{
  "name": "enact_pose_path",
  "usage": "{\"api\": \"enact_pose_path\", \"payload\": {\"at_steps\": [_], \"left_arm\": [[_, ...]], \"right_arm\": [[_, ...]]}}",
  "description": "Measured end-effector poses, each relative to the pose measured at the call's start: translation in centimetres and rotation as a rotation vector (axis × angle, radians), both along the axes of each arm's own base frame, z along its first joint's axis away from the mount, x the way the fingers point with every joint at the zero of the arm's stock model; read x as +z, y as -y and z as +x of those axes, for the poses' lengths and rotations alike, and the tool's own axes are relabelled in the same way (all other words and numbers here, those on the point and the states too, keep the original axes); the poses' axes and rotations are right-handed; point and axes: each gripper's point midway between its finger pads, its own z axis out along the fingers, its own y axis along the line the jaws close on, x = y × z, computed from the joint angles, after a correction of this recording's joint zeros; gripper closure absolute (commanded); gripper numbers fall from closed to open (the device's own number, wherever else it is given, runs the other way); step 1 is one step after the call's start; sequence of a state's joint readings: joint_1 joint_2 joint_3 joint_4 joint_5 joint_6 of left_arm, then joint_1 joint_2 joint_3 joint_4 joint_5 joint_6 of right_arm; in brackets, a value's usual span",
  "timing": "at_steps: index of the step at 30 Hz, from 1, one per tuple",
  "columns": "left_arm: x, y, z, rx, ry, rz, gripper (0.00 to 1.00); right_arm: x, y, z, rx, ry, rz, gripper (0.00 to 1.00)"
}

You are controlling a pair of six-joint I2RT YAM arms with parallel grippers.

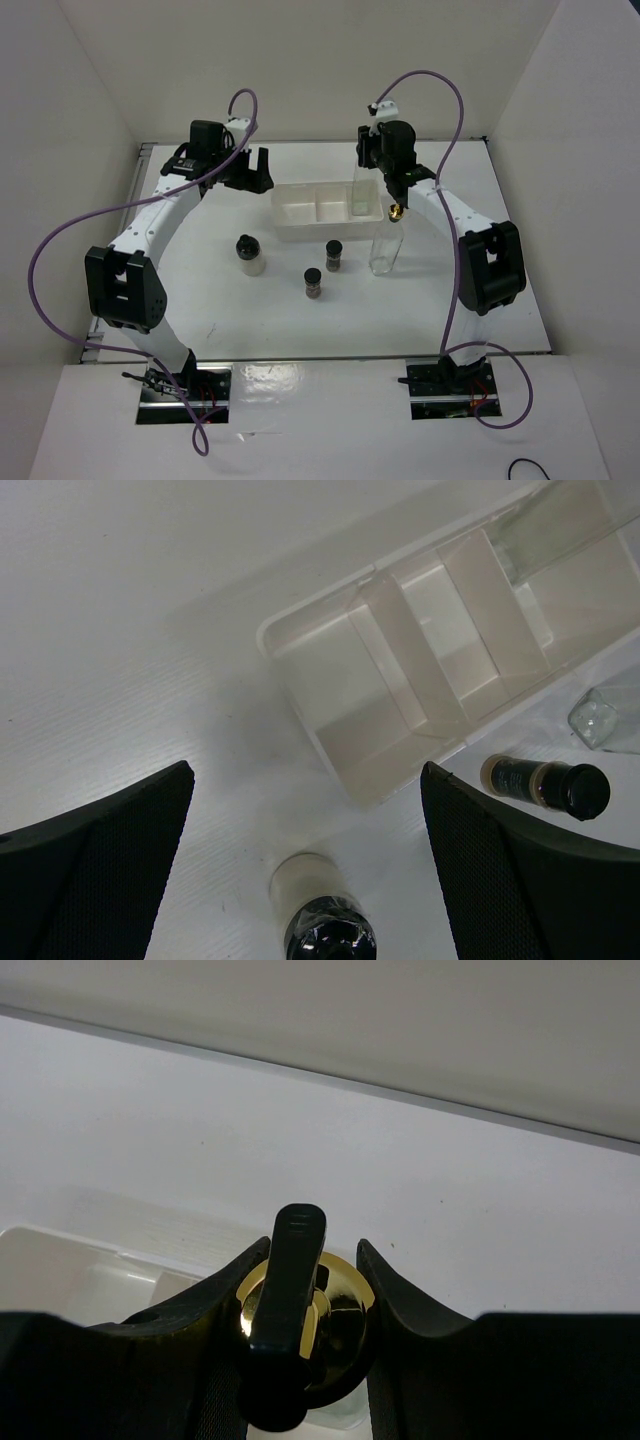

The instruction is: Organize the condiment bottles

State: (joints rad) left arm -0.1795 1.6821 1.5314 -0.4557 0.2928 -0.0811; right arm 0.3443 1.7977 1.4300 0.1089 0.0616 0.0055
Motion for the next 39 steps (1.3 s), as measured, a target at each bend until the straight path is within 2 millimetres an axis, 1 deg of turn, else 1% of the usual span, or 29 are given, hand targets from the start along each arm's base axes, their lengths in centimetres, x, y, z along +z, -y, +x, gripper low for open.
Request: {"api": "enact_pose_path", "payload": {"at_steps": [5, 6, 7, 10, 12, 15, 19, 22, 23, 25, 35, 39], "left_arm": [[0.0, 0.0, 0.0, 0.000, 0.000, 0.000, 0.00], [0.0, 0.0, 0.0, 0.000, 0.000, 0.000, 0.00], [0.1, 0.0, 0.0, 0.000, 0.001, 0.000, 0.00], [0.1, 0.0, -0.1, 0.000, 0.003, 0.000, 0.00], [-0.1, 0.0, -0.2, 0.000, -0.002, 0.001, 0.00], [-0.5, -0.1, -0.4, 0.000, -0.014, 0.003, 0.00], [-0.5, -0.1, -0.5, 0.000, -0.016, 0.003, 0.00], [-0.5, -0.1, -0.5, -0.001, -0.014, 0.003, 0.00], [-0.4, -0.1, -0.5, -0.001, -0.012, 0.002, 0.00], [-0.4, -0.1, -0.7, -0.001, -0.011, 0.002, 0.00], [-0.2, -0.2, -1.2, -0.001, -0.007, 0.002, 0.00], [-0.2, -0.2, -1.2, -0.001, -0.006, 0.001, 0.00]], "right_arm": [[-0.1, 0.1, 0.0, -0.008, -0.002, 0.003, 0.53], [-0.2, 0.1, 0.0, -0.009, -0.003, 0.002, 0.49], [-0.3, 0.2, 0.0, -0.012, -0.005, 0.003, 0.40], [-0.6, 0.2, -0.1, -0.015, -0.011, 0.002, 0.32], [-0.7, 0.3, -0.2, -0.016, -0.013, 0.001, 0.29], [-0.4, 0.3, -0.2, -0.016, -0.007, 0.003, 0.24], [0.0, 0.5, -0.6, -0.017, -0.002, 0.004, 0.17], [0.9, 0.6, -0.8, -0.023, 0.014, 0.009, 0.10], [1.3, 0.7, -0.9, -0.026, 0.021, 0.012, 0.05], [2.1, 0.9, -1.1, -0.035, 0.035, 0.019, 0.01], [5.8, 2.0, -2.0, -0.078, 0.099, 0.034, 0.01], [8.6, 2.5, -2.7, -0.095, 0.138, 0.049, 0.01]]}}
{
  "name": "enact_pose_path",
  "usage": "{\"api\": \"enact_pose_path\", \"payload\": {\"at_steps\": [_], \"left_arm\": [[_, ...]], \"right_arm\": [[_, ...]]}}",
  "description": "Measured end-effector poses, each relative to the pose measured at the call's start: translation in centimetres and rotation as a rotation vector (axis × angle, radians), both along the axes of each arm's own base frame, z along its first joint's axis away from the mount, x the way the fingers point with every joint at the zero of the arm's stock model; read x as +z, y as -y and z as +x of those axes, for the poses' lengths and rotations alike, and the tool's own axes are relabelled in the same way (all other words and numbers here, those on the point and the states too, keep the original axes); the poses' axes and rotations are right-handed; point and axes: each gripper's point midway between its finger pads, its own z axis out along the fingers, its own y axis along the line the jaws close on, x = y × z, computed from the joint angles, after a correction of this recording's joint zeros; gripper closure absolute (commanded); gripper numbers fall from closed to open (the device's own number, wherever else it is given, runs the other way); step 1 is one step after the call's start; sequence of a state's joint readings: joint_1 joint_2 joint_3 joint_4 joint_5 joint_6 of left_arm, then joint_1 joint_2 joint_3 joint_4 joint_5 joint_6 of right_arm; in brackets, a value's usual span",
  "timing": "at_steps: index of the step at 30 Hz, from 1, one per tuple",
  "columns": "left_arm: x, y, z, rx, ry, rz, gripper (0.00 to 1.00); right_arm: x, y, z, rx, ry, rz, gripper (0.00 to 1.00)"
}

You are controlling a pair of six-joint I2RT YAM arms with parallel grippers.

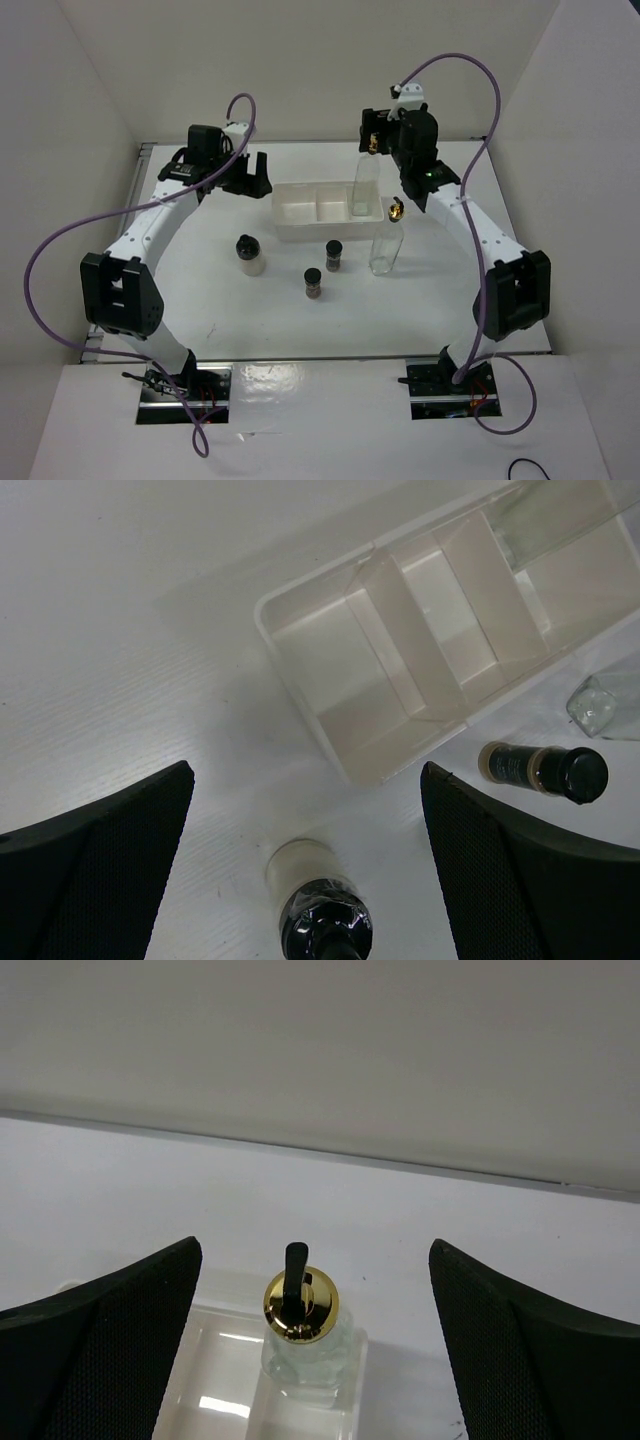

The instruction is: Organize the condiment bottles

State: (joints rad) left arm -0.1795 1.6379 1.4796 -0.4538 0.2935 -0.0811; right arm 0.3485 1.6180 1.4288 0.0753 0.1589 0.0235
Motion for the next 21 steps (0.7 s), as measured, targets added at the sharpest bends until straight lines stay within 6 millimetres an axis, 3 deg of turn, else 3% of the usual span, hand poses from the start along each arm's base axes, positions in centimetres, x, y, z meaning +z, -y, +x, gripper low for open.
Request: {"api": "enact_pose_path", "payload": {"at_steps": [5, 8, 11, 15, 21], "left_arm": [[0.2, -0.1, -0.4, 0.002, 0.007, 0.000, 0.00], [0.9, -0.3, -0.7, 0.007, 0.024, 0.000, 0.00], [1.7, -0.4, -1.0, 0.013, 0.044, -0.003, 0.00], [2.4, -0.6, -1.4, 0.024, 0.065, -0.008, 0.00], [2.2, -0.9, -3.0, 0.041, 0.056, -0.019, 0.00]], "right_arm": [[5.9, 0.9, -3.5, 0.001, 0.086, 0.050, 0.01], [10.5, 2.1, -6.9, 0.001, 0.173, 0.099, 0.01], [13.0, 3.4, -10.6, 0.000, 0.234, 0.150, 0.01], [12.1, 4.6, -14.0, -0.008, 0.213, 0.185, 0.01], [4.9, 4.5, -16.0, -0.008, 0.044, 0.216, 0.01]]}}
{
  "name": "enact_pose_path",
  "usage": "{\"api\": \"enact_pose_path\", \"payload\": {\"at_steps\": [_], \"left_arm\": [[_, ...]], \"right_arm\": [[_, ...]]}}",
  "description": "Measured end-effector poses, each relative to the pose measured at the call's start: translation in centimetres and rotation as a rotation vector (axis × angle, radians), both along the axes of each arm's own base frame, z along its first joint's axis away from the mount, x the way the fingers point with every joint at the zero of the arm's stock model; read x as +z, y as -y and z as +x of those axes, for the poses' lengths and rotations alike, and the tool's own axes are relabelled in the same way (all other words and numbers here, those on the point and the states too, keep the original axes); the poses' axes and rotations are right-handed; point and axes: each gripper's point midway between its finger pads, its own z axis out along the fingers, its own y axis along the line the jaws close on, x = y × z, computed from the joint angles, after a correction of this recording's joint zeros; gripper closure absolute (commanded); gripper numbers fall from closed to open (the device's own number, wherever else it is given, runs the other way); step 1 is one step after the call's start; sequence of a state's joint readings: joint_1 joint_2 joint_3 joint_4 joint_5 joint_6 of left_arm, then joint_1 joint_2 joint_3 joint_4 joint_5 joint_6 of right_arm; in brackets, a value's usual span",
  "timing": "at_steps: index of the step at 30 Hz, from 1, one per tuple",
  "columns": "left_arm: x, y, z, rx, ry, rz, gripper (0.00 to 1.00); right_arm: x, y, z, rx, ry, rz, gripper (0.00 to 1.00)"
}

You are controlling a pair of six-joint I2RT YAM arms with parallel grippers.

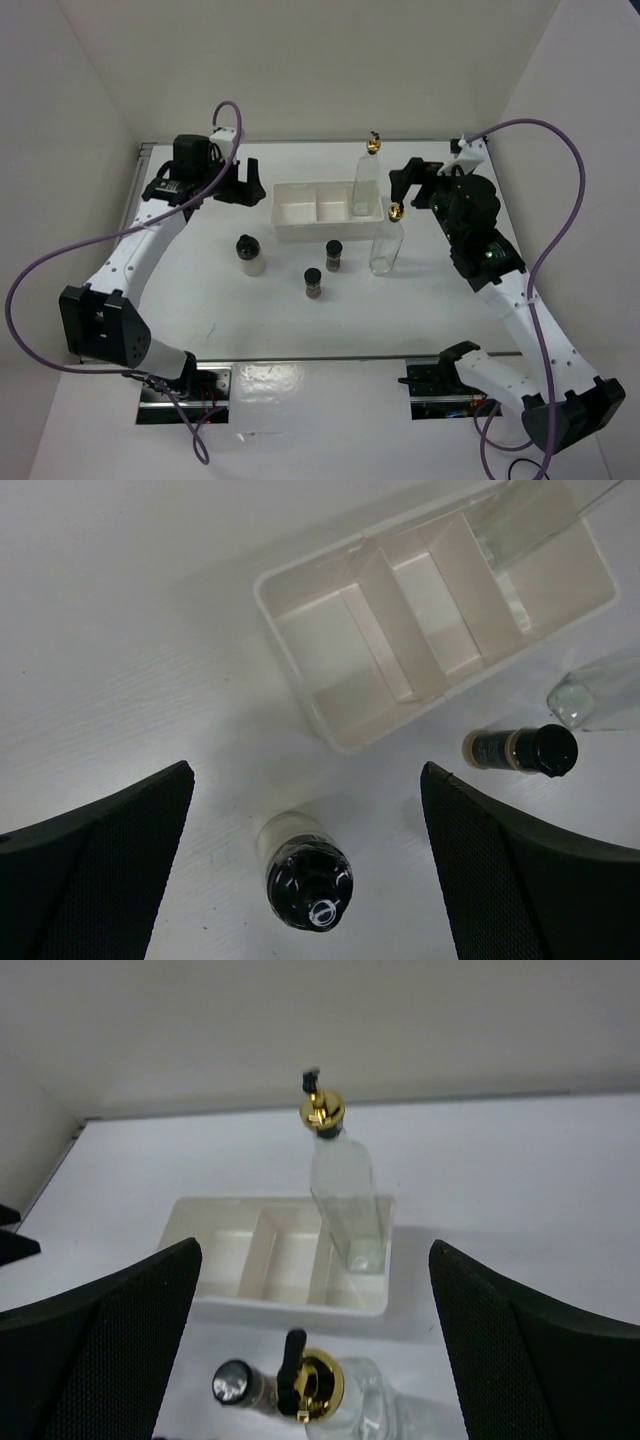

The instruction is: Organize the condiment bottles

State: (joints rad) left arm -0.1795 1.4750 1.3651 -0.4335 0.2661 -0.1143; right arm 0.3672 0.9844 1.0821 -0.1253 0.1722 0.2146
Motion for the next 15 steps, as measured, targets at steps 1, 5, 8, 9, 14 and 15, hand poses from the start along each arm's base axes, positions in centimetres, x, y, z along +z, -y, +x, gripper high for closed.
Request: {"api": "enact_pose_path", "payload": {"at_steps": [1, 5, 8, 9, 14, 15], "left_arm": [[0.1, 0.0, -0.3, 0.001, 0.002, -0.002, 0.00], [1.0, -0.2, -1.7, 0.009, 0.022, -0.019, 0.00], [1.6, -0.3, -2.4, 0.011, 0.040, -0.026, 0.00], [1.8, -0.3, -2.5, 0.011, 0.046, -0.028, 0.00], [2.0, -0.4, -3.1, 0.011, 0.058, -0.031, 0.00], [2.0, -0.4, -3.2, 0.011, 0.058, -0.032, 0.00]], "right_arm": [[-1.1, 0.0, -0.4, 0.002, -0.028, 0.004, 0.01], [-4.6, 0.0, -2.0, 0.017, -0.108, 0.042, 0.01], [-6.0, -0.1, -2.7, 0.025, -0.143, 0.058, 0.01], [-6.3, -0.2, -2.9, 0.030, -0.153, 0.061, 0.01], [-6.6, -1.0, -3.9, 0.067, -0.154, 0.066, 0.01], [-6.6, -1.1, -4.1, 0.075, -0.153, 0.067, 0.01]]}}
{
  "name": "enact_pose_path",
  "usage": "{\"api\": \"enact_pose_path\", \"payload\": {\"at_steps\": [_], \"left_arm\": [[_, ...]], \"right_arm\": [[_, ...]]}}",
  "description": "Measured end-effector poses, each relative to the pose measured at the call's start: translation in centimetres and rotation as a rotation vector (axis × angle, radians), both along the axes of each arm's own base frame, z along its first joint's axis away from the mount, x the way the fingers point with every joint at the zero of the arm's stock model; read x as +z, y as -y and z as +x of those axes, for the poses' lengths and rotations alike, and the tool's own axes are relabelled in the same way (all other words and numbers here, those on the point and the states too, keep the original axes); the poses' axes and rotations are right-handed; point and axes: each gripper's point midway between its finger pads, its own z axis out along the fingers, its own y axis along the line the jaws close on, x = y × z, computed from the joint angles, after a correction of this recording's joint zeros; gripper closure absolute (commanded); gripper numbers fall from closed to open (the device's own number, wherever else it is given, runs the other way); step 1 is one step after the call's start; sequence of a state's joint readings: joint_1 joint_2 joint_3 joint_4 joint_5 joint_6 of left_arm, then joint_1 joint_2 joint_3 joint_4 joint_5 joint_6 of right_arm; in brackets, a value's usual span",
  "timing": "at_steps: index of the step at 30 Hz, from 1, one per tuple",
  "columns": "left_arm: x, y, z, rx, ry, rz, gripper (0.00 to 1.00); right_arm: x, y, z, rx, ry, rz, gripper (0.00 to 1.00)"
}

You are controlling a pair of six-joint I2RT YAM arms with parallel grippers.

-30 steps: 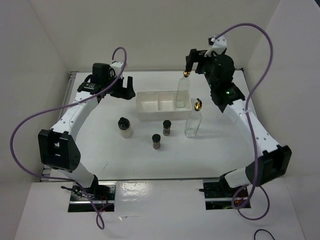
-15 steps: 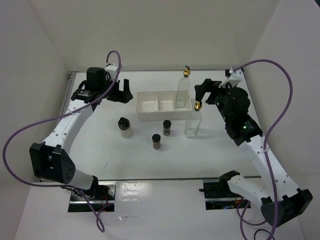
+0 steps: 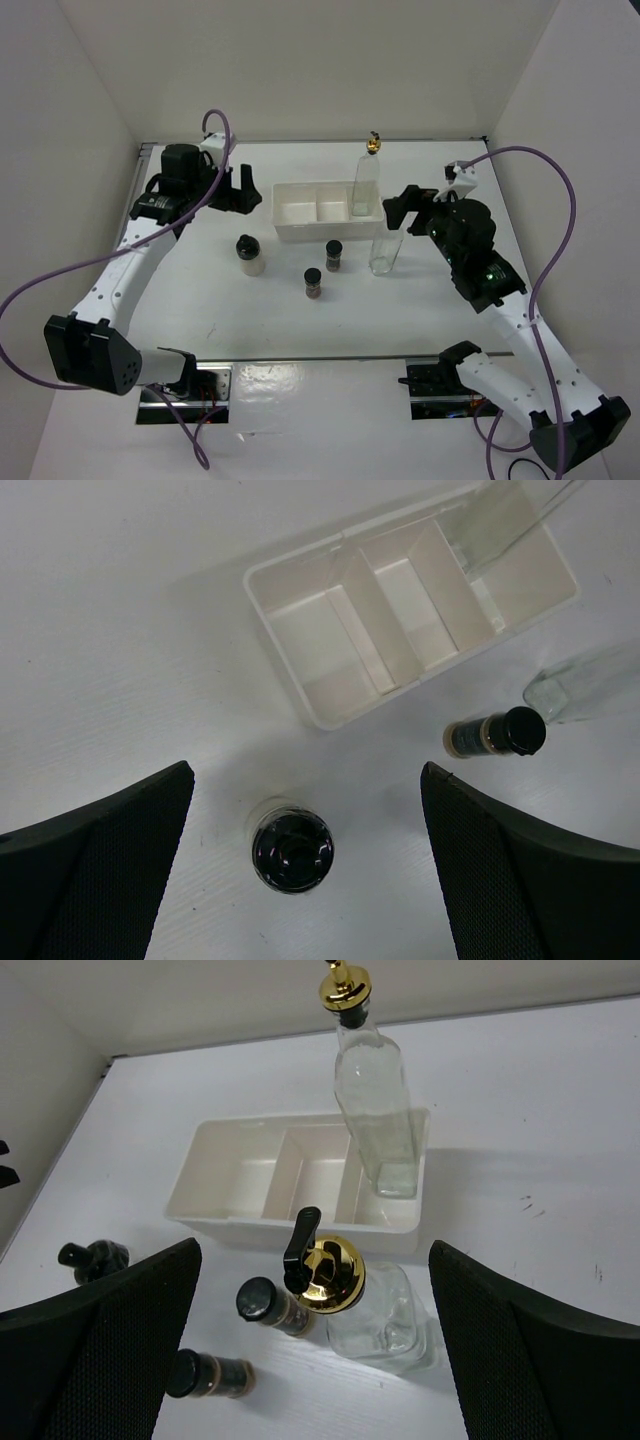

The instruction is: Organize the condiment bottles

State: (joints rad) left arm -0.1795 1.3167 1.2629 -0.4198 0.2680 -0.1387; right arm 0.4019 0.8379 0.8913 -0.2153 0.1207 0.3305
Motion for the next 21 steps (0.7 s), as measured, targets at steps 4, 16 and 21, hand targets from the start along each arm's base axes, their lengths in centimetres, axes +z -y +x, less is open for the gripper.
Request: {"api": "enact_pose_path", "payload": {"at_steps": [4, 16, 21], "left_arm": [[-0.4, -0.1, -0.4, 0.000, -0.003, 0.001, 0.00], [-0.4, -0.2, -1.1, 0.005, -0.003, -0.006, 0.00], [-0.4, -0.1, -1.1, 0.011, -0.009, -0.015, 0.00]], "right_arm": [[-0.9, -0.3, -0.3, 0.018, -0.015, -0.016, 0.01], [-3.9, -0.4, 0.3, 0.020, -0.075, -0.090, 0.01], [-5.8, -1.1, 1.1, 0.042, -0.125, -0.128, 0.01]]}}
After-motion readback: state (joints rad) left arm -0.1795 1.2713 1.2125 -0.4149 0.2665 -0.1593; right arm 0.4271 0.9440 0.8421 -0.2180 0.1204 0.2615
